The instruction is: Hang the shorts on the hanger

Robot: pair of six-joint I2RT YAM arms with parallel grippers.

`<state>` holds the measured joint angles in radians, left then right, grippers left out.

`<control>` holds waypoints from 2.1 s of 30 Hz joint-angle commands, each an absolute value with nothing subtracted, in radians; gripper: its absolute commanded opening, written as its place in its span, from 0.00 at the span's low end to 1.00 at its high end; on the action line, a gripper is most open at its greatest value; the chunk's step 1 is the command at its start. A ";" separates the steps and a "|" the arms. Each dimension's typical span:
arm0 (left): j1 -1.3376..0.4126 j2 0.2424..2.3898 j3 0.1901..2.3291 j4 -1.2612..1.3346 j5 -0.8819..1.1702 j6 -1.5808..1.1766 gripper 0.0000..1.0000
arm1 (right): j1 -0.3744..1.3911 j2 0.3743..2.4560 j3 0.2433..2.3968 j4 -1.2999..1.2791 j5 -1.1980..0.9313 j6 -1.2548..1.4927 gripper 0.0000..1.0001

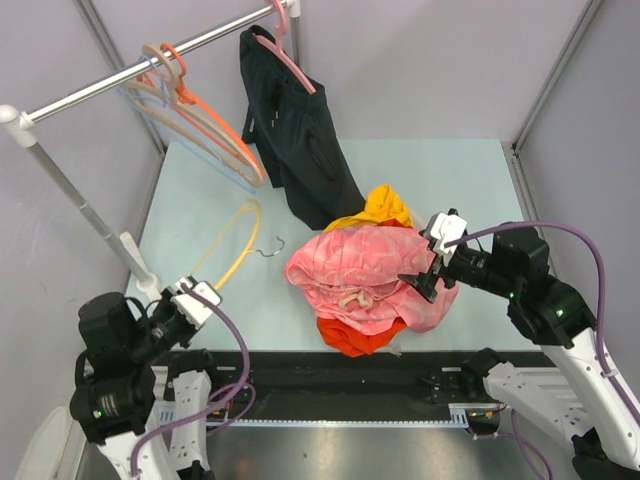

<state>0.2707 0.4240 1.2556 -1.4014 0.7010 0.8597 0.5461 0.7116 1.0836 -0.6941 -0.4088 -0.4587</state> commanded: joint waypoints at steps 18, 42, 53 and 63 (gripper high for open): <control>0.272 0.686 1.491 -0.985 1.440 0.386 0.00 | 0.606 0.679 1.138 -0.379 -0.471 -0.632 1.00; -0.540 1.058 1.632 -0.709 0.645 0.049 0.00 | 0.571 0.661 1.152 -0.391 -0.316 -0.505 1.00; -0.932 1.123 1.545 -0.316 0.102 0.103 0.00 | 0.319 0.617 1.172 -0.348 -0.377 0.233 0.95; -1.385 1.271 1.333 0.455 -0.596 0.725 0.00 | 0.121 0.718 1.213 -0.075 -0.456 0.699 0.93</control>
<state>-1.3209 1.1889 1.3609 -0.0059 -0.2722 0.4015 0.1577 0.7086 1.1721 -0.2234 -0.4118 0.4667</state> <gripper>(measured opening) 0.172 0.935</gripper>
